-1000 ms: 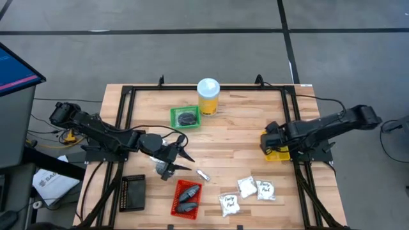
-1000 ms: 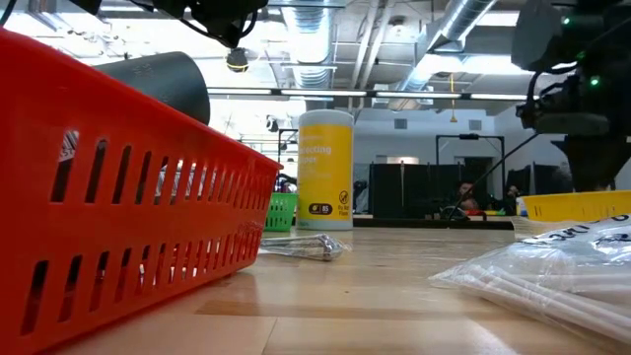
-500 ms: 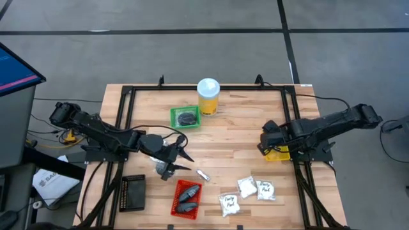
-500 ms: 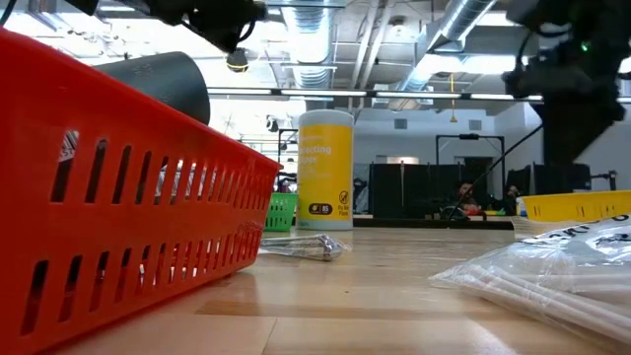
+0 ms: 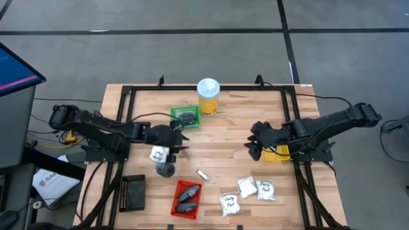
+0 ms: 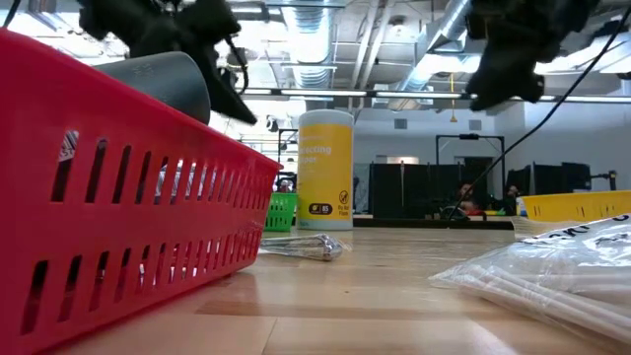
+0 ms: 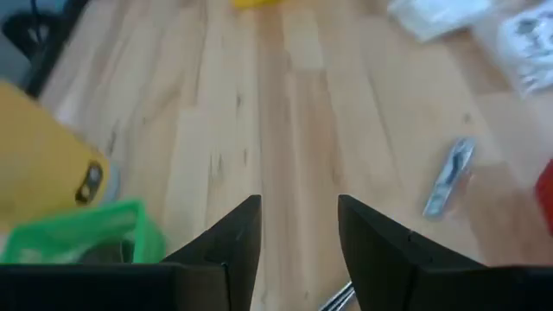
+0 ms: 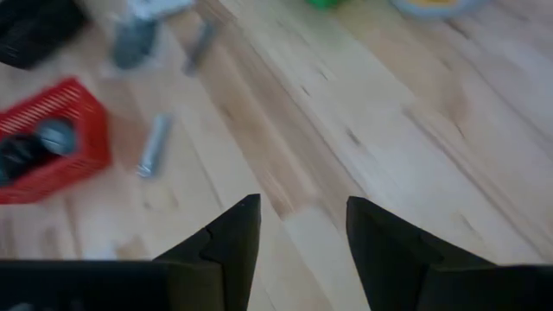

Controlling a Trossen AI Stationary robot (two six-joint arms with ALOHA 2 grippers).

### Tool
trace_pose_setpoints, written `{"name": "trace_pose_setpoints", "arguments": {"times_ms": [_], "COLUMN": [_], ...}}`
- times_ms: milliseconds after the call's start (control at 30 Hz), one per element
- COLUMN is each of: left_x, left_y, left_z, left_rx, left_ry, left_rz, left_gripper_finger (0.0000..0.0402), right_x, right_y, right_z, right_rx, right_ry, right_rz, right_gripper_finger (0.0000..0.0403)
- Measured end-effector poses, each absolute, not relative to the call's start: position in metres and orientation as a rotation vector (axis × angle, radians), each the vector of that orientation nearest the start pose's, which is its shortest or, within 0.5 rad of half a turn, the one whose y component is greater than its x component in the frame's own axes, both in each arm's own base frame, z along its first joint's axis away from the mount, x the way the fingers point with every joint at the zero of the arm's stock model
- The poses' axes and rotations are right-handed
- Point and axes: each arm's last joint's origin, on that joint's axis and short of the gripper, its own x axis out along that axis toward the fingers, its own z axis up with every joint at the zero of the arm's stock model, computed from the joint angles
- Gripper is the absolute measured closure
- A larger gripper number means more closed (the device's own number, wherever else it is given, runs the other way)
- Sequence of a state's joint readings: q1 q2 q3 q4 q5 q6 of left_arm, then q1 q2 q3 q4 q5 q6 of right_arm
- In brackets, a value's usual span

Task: Pick & Place Travel size toiletries
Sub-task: Put the silver nail cutter into the yellow bin

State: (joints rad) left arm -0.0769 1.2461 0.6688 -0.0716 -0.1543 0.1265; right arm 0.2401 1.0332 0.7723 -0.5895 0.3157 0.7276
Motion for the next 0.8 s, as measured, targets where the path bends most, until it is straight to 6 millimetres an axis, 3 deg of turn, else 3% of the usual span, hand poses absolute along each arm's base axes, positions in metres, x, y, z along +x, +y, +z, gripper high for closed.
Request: {"name": "trace_pose_setpoints", "arguments": {"times_ms": [167, 333, 633, 800], "left_x": [0.238, 0.229, 0.228, 0.235], "left_y": [0.009, 0.021, 0.016, 0.010], "left_z": [0.187, 0.172, 0.169, 0.157], "left_rx": [0.132, 0.108, 0.128, 0.147], "left_ry": [0.735, 0.778, 0.782, 0.810], "left_rz": [0.037, 0.075, 0.021, -0.011], "left_gripper_finger": [0.0257, 0.0257, 0.0257, 0.0255], "right_x": [0.201, 0.202, 0.204, 0.204], "right_y": [0.040, 0.040, 0.041, 0.041], "right_z": [0.258, 0.259, 0.261, 0.261], "right_rx": [0.424, 0.409, 0.392, 0.391], "right_ry": [0.687, 0.684, 0.656, 0.654], "right_rz": [-0.316, -0.310, -0.290, -0.288], "right_gripper_finger": [0.0248, 0.0254, 0.0266, 0.0271]}}
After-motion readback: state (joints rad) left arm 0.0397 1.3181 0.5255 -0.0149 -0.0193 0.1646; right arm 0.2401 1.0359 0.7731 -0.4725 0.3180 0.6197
